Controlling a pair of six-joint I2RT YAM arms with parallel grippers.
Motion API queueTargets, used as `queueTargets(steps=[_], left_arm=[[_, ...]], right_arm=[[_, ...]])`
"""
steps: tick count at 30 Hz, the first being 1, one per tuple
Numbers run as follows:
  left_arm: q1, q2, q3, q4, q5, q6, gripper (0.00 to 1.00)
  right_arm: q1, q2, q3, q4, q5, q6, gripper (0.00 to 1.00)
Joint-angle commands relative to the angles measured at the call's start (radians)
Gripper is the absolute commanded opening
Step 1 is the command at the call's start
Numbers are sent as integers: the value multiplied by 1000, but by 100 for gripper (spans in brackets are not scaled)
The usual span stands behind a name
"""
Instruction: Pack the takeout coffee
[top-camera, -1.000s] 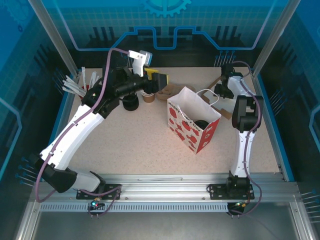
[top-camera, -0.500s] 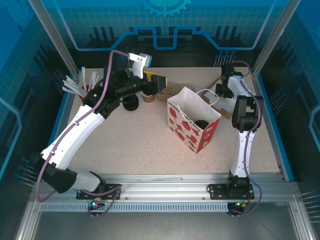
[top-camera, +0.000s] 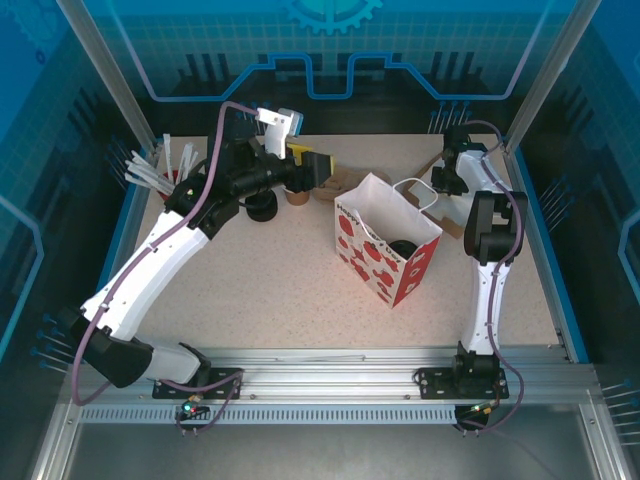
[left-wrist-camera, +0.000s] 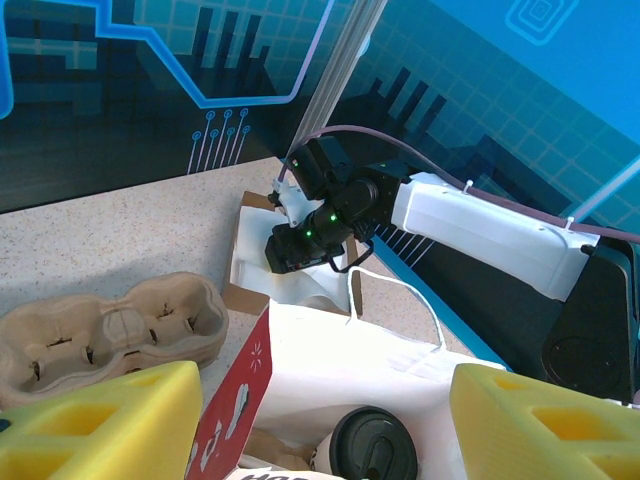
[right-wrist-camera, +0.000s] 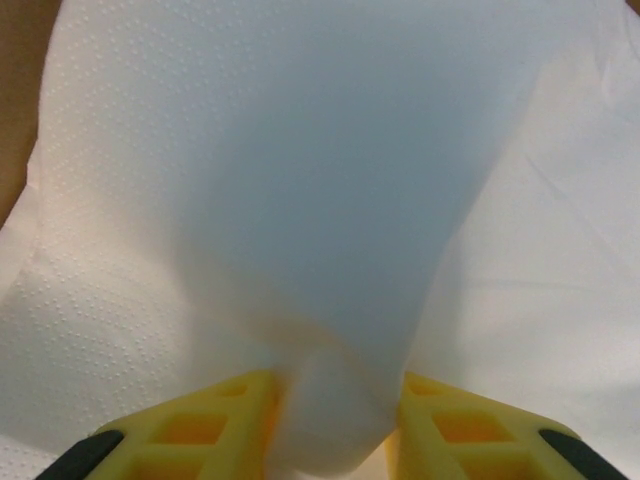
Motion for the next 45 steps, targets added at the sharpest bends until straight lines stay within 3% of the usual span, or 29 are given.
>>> queueTargets(steps=[1, 9, 23, 29, 39, 41, 45], left_arm=[[9, -26, -11, 14, 21, 1, 68], [9, -26, -15, 20, 27, 0, 68], [11, -41, -23, 12, 30, 0, 68], [9, -60, -40, 26, 31, -7, 68], [10, -122, -140, 77, 28, -29, 68], [11, -135, -161, 85, 24, -33, 68], [10, -138, -159, 96, 70, -67, 68]], right_arm=[[-7, -56, 34, -36, -19, -15, 33], [-22, -105, 37, -45, -28, -25, 24], [-36, -247, -24, -40, -61, -34, 1], [-39, -429, -123, -14, -107, -16, 0], [21, -897, -241, -8, -147, -6, 0], [57, -971, -233, -24, -191, -15, 0], [92, -1073, -223, -46, -400, 10, 1]])
